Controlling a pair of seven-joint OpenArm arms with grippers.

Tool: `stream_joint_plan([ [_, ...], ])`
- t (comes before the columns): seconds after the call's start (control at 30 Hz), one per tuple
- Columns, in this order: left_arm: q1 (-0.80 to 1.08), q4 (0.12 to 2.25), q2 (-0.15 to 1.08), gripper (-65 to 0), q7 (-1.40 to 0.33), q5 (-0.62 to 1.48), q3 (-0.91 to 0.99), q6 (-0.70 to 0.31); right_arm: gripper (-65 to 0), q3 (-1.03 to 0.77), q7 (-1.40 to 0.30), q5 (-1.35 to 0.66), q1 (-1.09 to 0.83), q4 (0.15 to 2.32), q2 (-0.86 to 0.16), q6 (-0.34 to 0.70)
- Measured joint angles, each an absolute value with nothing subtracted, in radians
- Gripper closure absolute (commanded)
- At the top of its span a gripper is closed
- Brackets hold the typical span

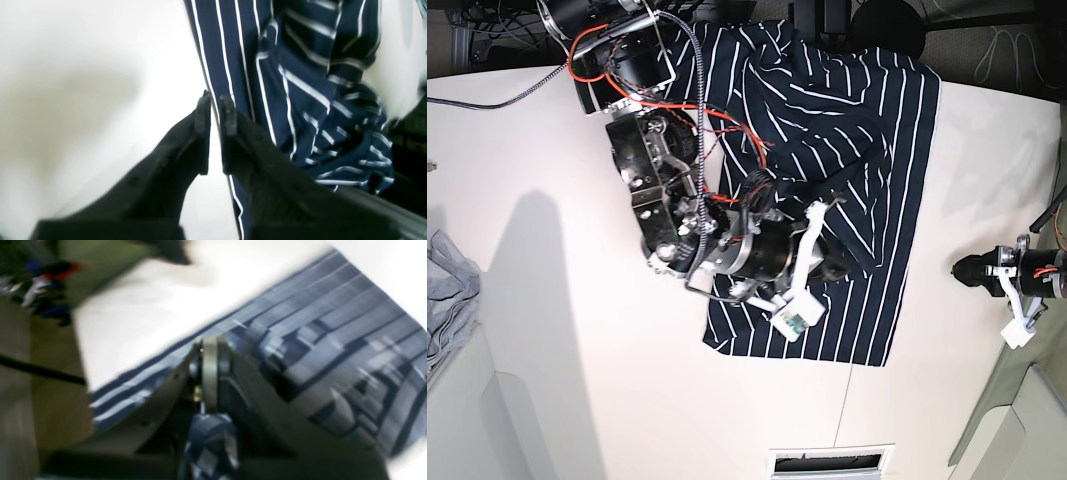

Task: Layout the t-shirt on the table in an organized manner, then fold the t-shirt properly

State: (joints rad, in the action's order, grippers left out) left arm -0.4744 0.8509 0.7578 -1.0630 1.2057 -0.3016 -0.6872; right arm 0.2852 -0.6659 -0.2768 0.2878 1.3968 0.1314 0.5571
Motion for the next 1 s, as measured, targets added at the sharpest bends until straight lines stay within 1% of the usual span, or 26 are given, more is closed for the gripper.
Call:
stream_joint_plan([
  [0.07, -0.447, 0.851, 0.759, -5.9, -1.069, 1.212, -0.302, -0.687, 0.0, 0.199, -0.698, -0.292, 0.287, 1.397, 0.112, 0.553],
  [0.23, -0.374, 0.851, 0.758, -5.9, -1.065, 1.267, -0.301, -0.688, 0.0, 0.028, -0.803, -0.457, 0.275, 1.397, 0.032, 0.552],
  [0.3, -0.340, 0.851, 0.756, -5.9, -1.062, 1.276, -0.299, -0.689, 0.0, -0.025, -0.802, -0.477, 0.256, 1.397, 0.007, 0.551],
  [0.4, -0.279, 0.852, 0.752, -5.9, -1.084, 1.302, -0.276, -0.689, 0.0, -0.080, -0.802, -0.475, 0.208, 1.397, -0.003, 0.550],
  [0.63, -0.176, 0.889, 0.724, -5.9, -1.172, 1.396, -0.155, -0.690, 0.0, -0.088, -0.805, -0.517, 0.109, 1.396, 0.003, 0.561],
  [0.83, -0.025, 1.082, 0.717, -5.9, -1.196, 1.405, -0.146, -0.690, 0.0, -0.082, -0.809, -0.631, 0.078, 1.396, 0.001, 0.565],
  [1.0, 0.106, 1.262, 0.715, -5.9, -1.169, 1.344, -0.144, -0.690, 0.0, -0.002, -0.809, -0.665, 0.099, 1.396, 0.000, 0.566],
])
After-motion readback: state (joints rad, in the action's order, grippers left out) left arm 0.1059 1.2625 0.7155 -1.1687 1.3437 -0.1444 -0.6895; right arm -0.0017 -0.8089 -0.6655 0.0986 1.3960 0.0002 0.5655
